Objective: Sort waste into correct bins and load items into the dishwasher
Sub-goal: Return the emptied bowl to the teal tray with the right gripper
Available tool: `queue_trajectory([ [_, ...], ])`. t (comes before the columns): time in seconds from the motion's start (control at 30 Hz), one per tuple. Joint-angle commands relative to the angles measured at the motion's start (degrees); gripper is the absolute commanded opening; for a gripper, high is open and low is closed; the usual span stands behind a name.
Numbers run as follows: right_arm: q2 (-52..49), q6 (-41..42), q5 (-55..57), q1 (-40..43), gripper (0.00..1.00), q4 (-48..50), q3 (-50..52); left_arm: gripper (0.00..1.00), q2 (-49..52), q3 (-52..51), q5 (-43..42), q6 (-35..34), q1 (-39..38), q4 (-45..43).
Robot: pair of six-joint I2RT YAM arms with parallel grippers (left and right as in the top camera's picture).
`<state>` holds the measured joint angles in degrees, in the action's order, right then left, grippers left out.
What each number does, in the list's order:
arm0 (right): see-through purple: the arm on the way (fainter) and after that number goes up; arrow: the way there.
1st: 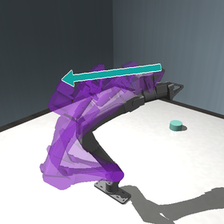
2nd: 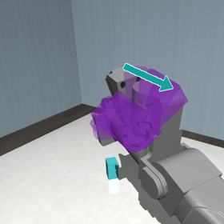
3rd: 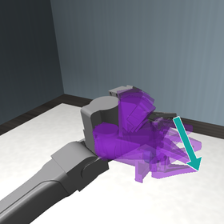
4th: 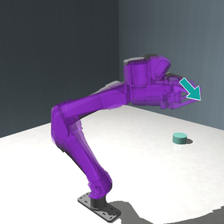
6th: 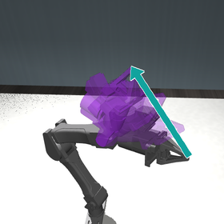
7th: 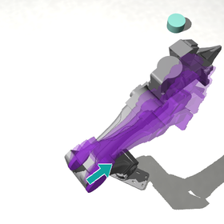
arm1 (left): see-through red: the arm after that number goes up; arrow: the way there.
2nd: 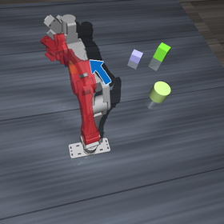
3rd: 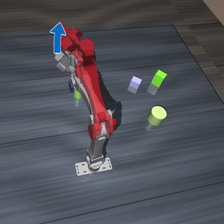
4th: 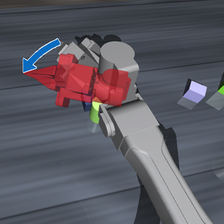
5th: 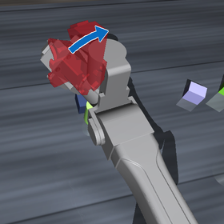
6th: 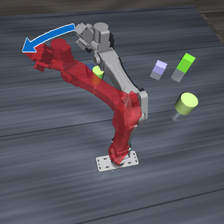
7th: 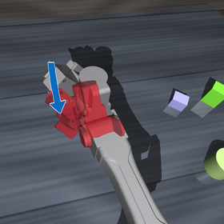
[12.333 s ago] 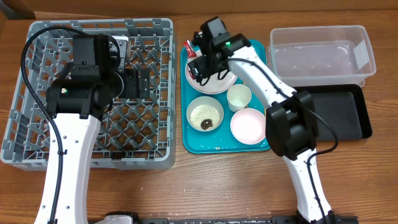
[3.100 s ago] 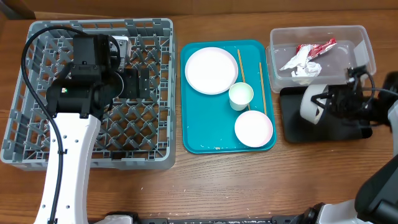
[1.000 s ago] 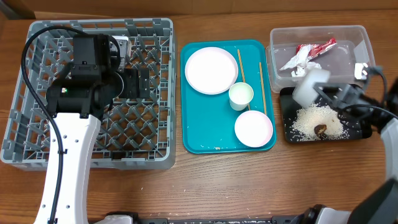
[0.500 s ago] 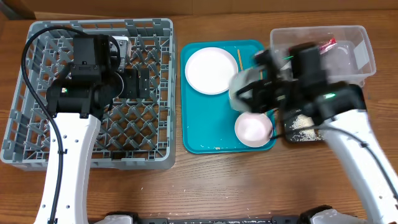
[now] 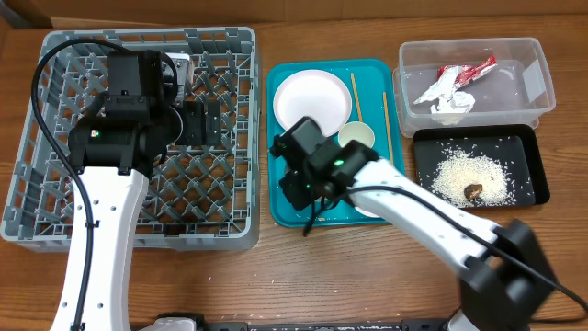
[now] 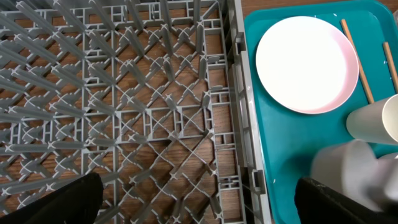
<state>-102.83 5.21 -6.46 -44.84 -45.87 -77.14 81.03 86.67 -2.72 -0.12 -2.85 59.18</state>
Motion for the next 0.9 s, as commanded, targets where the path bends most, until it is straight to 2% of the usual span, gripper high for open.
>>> queue_trajectory([
  [0.0,-2.80,-0.92,3.89,-0.48,0.04,1.33,-1.36,1.00,0.35,1.11,0.20,-0.74,0.22,0.00],
  [0.2,-5.38,-2.82,4.87,-0.55,0.05,3.21,-1.36,1.00,0.35,1.14,0.17,-0.74,0.22,-0.02],
  [0.37,-5.38,-3.74,4.90,-0.52,0.28,3.58,-1.36,1.00,0.35,1.14,0.17,-0.74,0.22,0.00],
  [0.4,-5.38,-3.74,4.87,-0.55,0.35,3.61,-1.36,1.00,0.35,1.11,0.17,-0.74,0.22,-0.02],
  [0.47,-5.35,-3.72,4.68,-0.52,0.41,3.63,-1.38,1.00,0.35,1.11,0.17,-0.74,0.22,-0.02],
  [0.67,-5.14,-2.95,2.86,-0.35,0.44,2.08,-4.09,1.00,0.35,1.11,0.17,-0.74,0.22,-0.02],
  [0.87,-3.41,2.62,2.32,2.23,0.45,-6.97,-16.33,1.00,0.35,1.14,0.20,-0.74,0.22,-0.02],
])
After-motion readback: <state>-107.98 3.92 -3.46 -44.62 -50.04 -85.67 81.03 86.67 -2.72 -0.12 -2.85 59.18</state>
